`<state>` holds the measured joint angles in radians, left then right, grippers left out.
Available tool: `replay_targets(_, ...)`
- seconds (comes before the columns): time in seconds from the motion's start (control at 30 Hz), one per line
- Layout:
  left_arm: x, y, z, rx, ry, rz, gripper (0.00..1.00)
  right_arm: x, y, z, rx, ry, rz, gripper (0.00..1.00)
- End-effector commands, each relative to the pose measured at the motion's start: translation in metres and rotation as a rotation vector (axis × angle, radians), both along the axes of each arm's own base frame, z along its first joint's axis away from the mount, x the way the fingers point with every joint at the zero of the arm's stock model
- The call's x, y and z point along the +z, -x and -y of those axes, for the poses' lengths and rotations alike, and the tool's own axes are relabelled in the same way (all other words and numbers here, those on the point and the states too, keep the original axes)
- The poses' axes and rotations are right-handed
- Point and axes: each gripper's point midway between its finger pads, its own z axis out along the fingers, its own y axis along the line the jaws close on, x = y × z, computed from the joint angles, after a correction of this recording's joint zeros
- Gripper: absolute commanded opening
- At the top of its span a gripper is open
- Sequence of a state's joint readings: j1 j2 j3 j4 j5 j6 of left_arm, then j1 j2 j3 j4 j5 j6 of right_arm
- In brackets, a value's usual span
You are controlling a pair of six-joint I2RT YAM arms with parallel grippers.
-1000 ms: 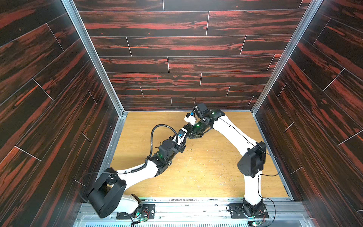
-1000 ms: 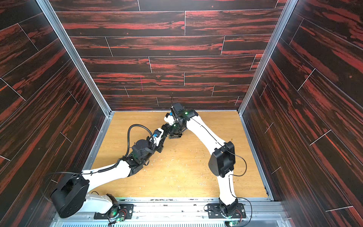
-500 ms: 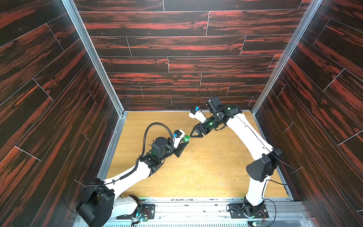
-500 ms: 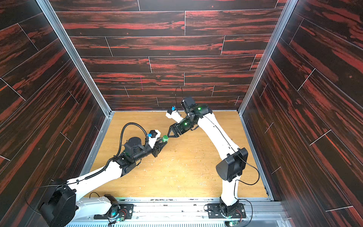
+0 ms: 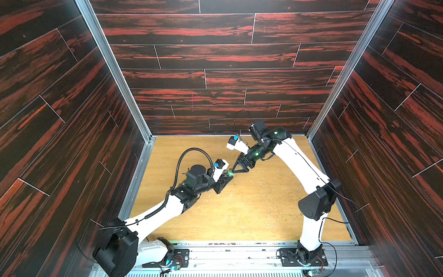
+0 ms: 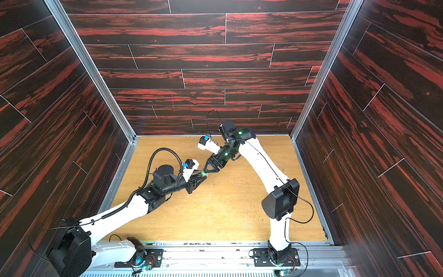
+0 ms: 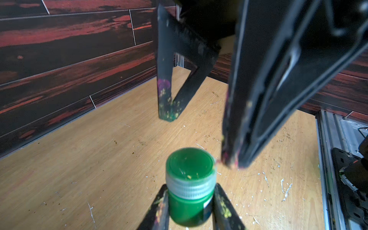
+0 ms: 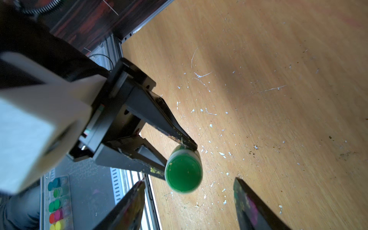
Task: Close the paint jar lid
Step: Screw the lid onto the paint jar.
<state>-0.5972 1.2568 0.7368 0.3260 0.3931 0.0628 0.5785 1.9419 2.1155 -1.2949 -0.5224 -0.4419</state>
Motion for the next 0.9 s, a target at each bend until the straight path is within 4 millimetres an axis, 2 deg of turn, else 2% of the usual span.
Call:
replay_targets(0.0,0.018,0.0,0.002,-0.02,0.022,0.033,0.15,-0.02,0.004,-0.004,0.027,0.042,-0.04,0.73)
replay_targets(0.2,0.017,-0.001,0.003,-0.019,0.018,0.034,0.15,-0.026,0.007,-0.011,0.045,0.065,-0.046,0.68)
replay_targets(0.27,0.016,-0.001,0.003,-0.019,0.018,0.036,0.15,-0.028,0.007,-0.011,0.045,0.071,-0.053,0.6)
replay_targets(0.37,0.017,-0.003,0.002,-0.011,0.017,0.042,0.15,-0.029,0.006,-0.011,0.033,0.073,-0.055,0.39)
replay_targets(0.47,0.019,-0.008,0.001,0.008,0.012,0.053,0.14,-0.027,0.007,-0.017,0.026,0.057,-0.074,0.34)
replay_targets(0.6,0.034,-0.027,-0.002,0.089,0.033,0.13,0.14,-0.04,-0.002,-0.026,-0.064,0.085,-0.157,0.31)
replay_targets(0.77,0.061,-0.062,-0.011,0.292,0.072,0.286,0.12,-0.06,-0.025,-0.044,-0.344,0.114,-0.368,0.24)
replay_targets(0.87,0.067,-0.076,-0.006,0.384,0.036,0.372,0.13,-0.069,-0.034,-0.061,-0.487,0.085,-0.52,0.21)
